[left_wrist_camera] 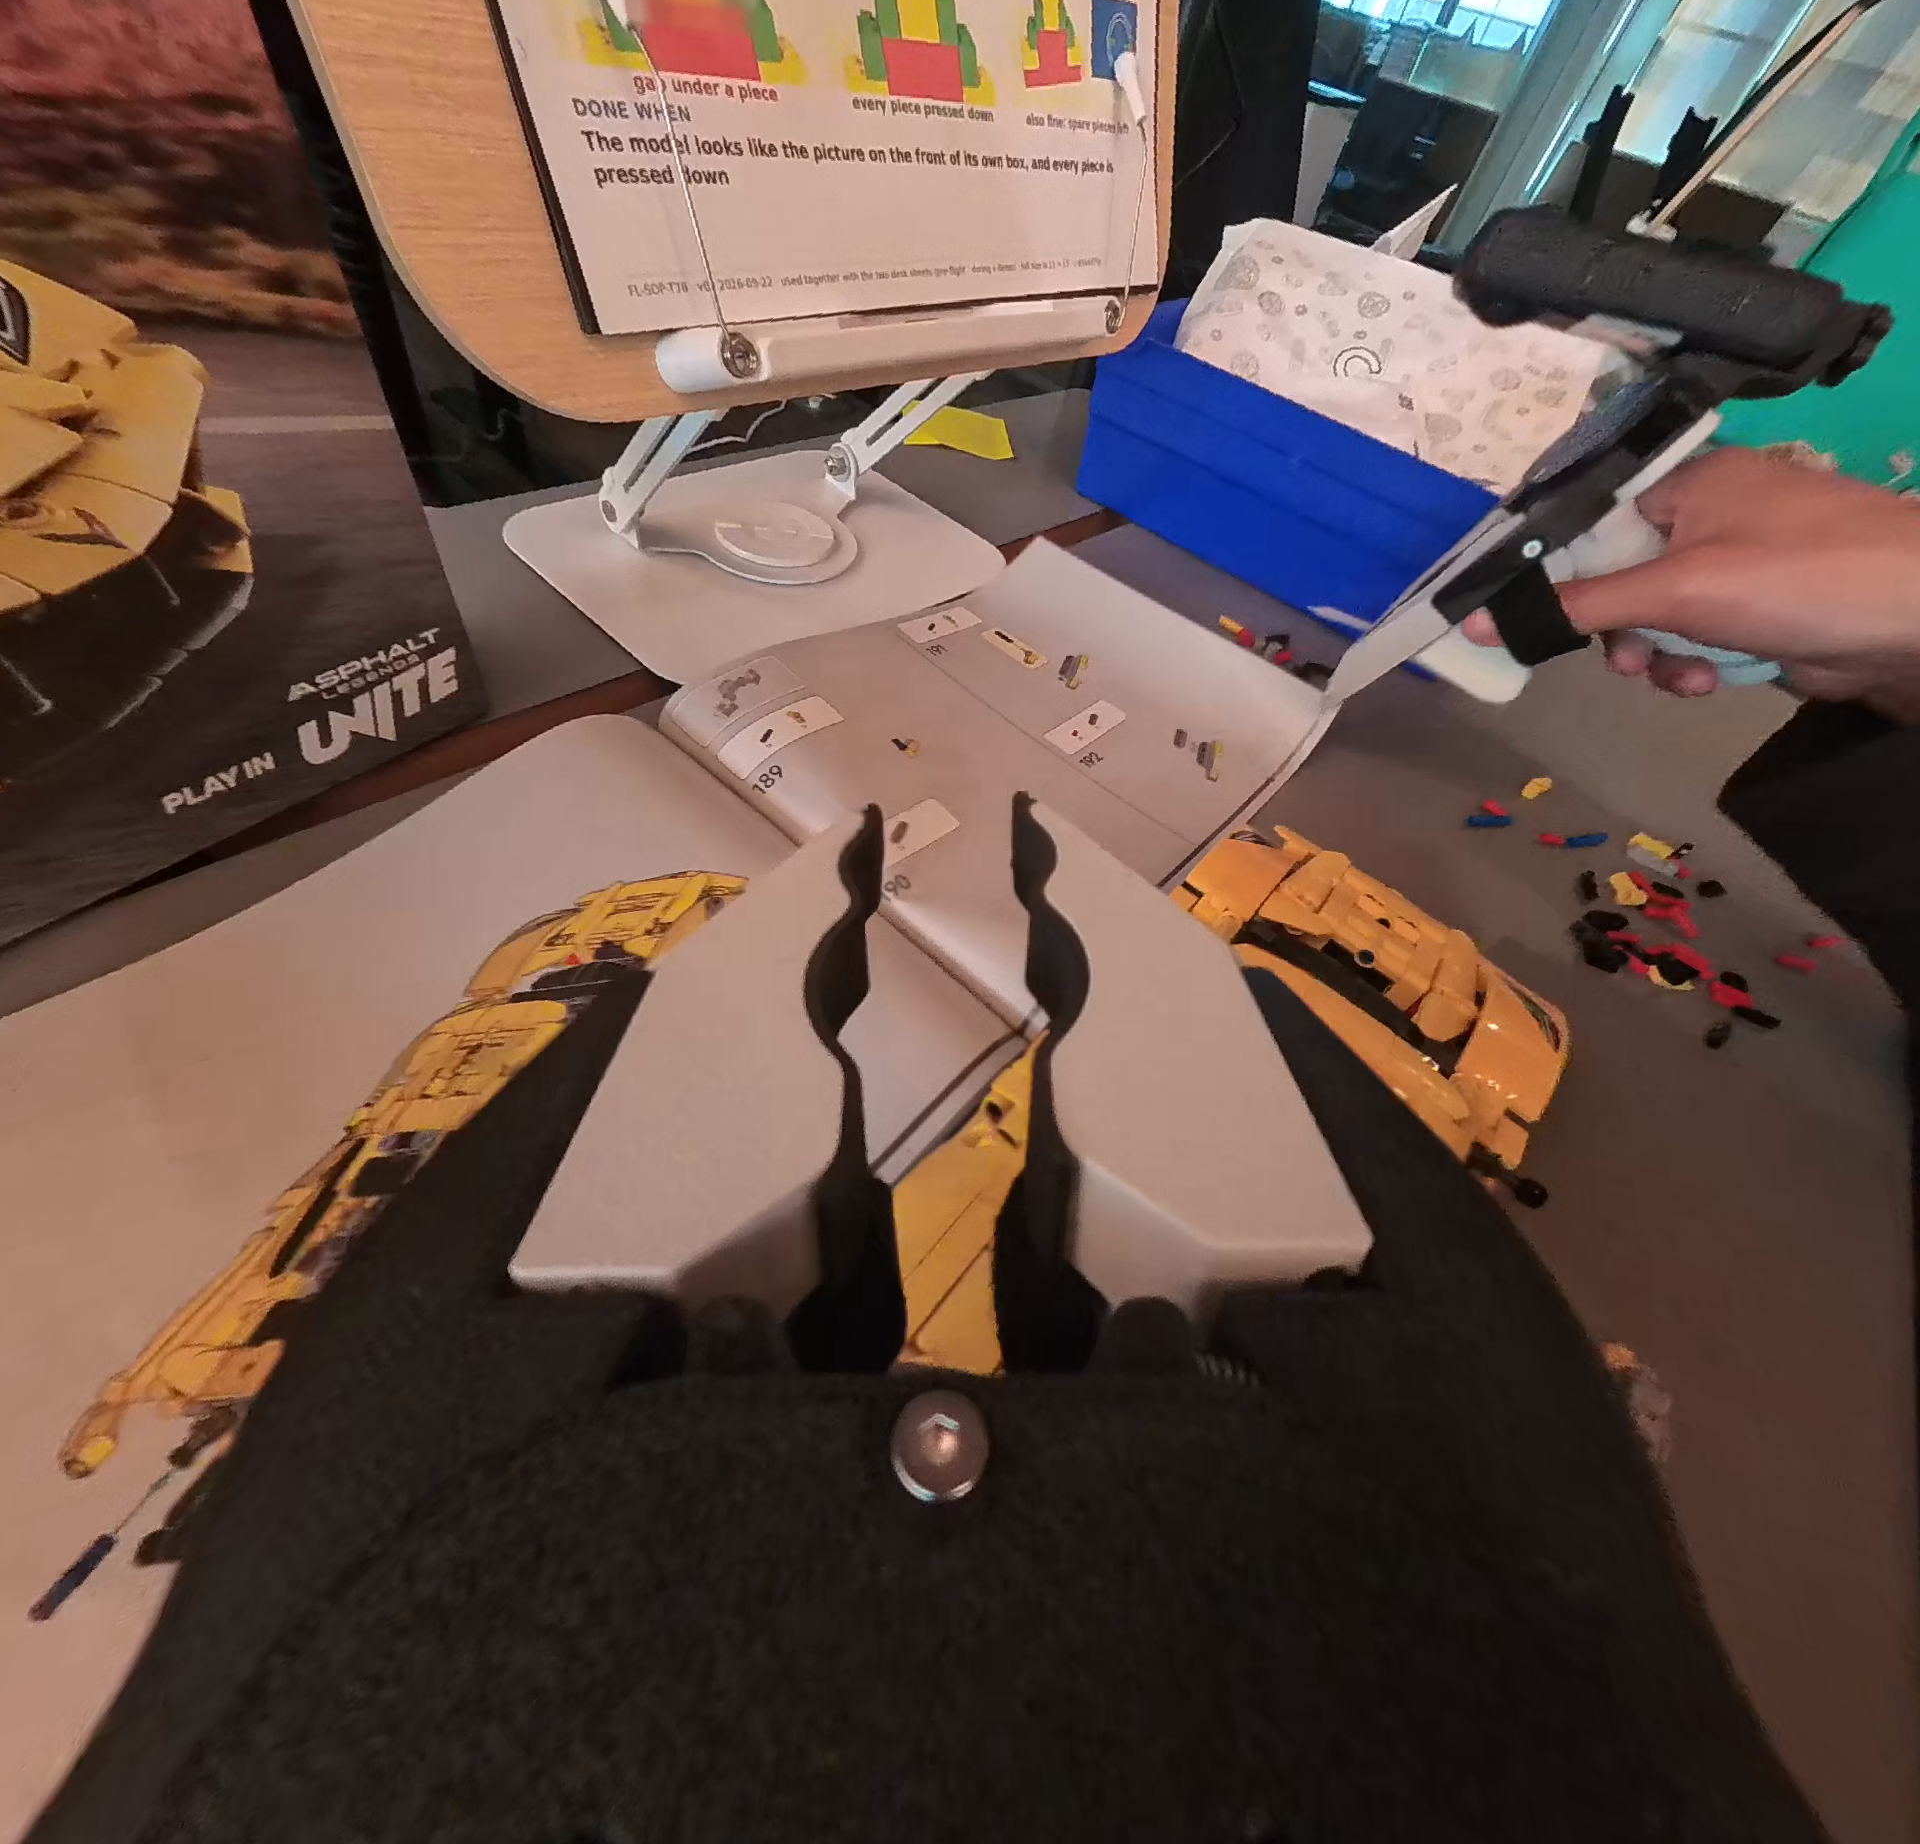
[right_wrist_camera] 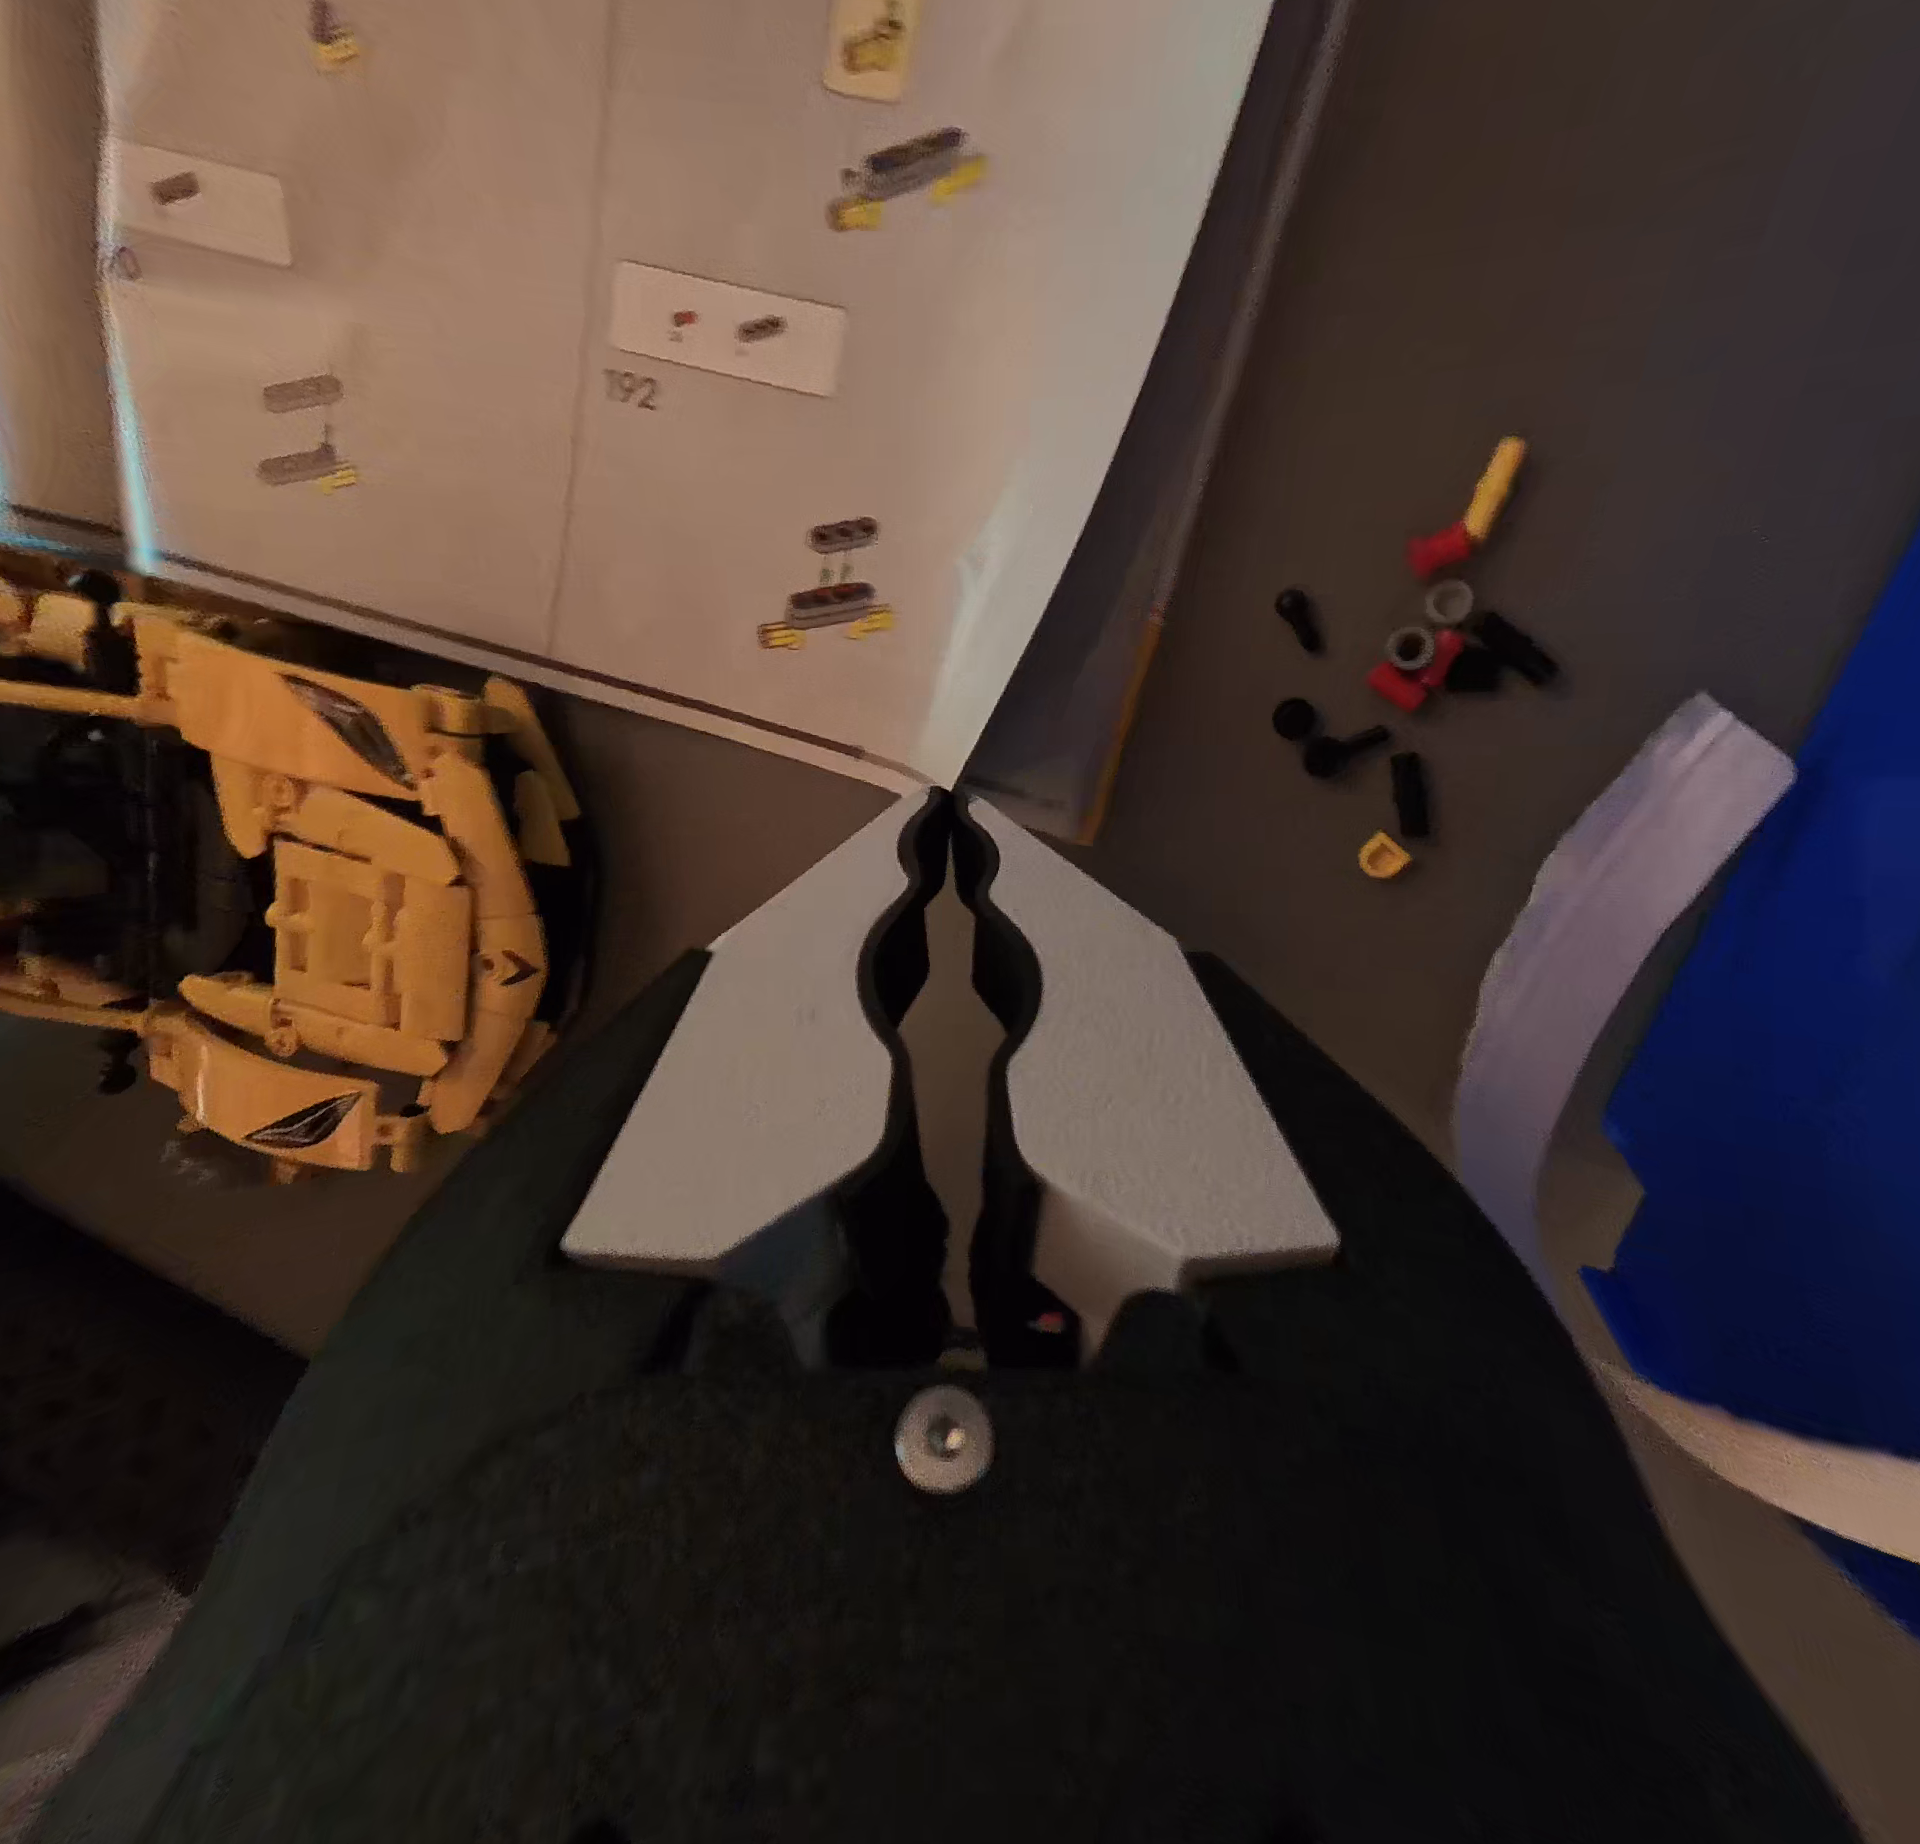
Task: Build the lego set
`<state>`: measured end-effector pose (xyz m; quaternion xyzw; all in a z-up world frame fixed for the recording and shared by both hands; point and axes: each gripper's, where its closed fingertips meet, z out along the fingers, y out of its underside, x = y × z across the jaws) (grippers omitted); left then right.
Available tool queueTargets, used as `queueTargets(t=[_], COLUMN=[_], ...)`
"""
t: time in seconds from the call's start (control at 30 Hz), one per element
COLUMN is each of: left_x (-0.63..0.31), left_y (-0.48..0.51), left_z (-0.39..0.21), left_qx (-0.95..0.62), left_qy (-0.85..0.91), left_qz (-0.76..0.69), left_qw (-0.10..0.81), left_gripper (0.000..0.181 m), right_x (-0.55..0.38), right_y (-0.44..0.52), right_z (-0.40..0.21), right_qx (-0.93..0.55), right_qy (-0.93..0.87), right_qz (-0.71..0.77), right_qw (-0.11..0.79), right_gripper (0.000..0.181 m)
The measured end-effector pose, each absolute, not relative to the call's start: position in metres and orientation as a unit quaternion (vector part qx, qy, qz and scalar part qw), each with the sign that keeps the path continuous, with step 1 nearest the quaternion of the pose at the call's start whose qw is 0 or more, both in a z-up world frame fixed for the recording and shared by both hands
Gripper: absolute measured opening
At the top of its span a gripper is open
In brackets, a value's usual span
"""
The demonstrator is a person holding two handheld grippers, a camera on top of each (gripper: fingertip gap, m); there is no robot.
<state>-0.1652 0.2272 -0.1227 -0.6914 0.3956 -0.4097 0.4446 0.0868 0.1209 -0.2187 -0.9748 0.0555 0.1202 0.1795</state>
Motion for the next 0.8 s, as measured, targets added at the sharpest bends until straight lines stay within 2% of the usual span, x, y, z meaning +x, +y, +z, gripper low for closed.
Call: queueTargets(t=[0.13, 0.23, 0.43, 0.53, 0.57, 0.6, 0.67, 0.8], left_x=[-0.152, -0.131, -0.079, -0.068, -0.068, -0.068, -0.072, -0.081], left_y=[0.22, 0.222, 0.198, 0.201, 0.203, 0.205, 0.209, 0.212], left_z=[-0.115, -0.121, -0.126, -0.127, -0.13, -0.13, -0.128, -0.118], left_qx=[-0.698, -0.719, -0.716, -0.721, -0.723, -0.722, -0.717, -0.691], left_qy=[0.348, 0.338, 0.369, 0.346, 0.342, 0.337, 0.318, 0.299], left_qz=[-0.507, -0.522, -0.552, -0.571, -0.571, -0.575, -0.59, -0.629], left_qw=[0.365, 0.309, 0.216, 0.187, 0.184, 0.187, 0.192, 0.192], left_gripper=[0.026, 0.03, 0.036, 0.035, 0.029, 0.005, 0.0, 0.0], right_x=[0.031, -0.022, -0.099, -0.109, -0.112, -0.116, -0.118, -0.096], right_y=[0.138, 0.151, 0.164, 0.17, 0.17, 0.167, 0.169, 0.181], right_z=[-0.19, -0.167, -0.146, -0.15, -0.15, -0.152, -0.149, -0.11], right_qx=[-0.955, -0.927, -0.876, -0.873, -0.869, -0.865, -0.855, -0.802], right_qy=[-0.056, -0.139, -0.254, -0.274, -0.28, -0.288, -0.284, -0.215], right_qz=[0.174, 0.21, 0.214, 0.173, 0.172, 0.182, 0.196, 0.263], right_qw=[0.234, 0.278, 0.349, 0.365, 0.37, 0.368, 0.388, 0.49], right_gripper=[0.0, 0.0, 0.0, 0.0, 0.0, 0.0, 0.011, 0.05])
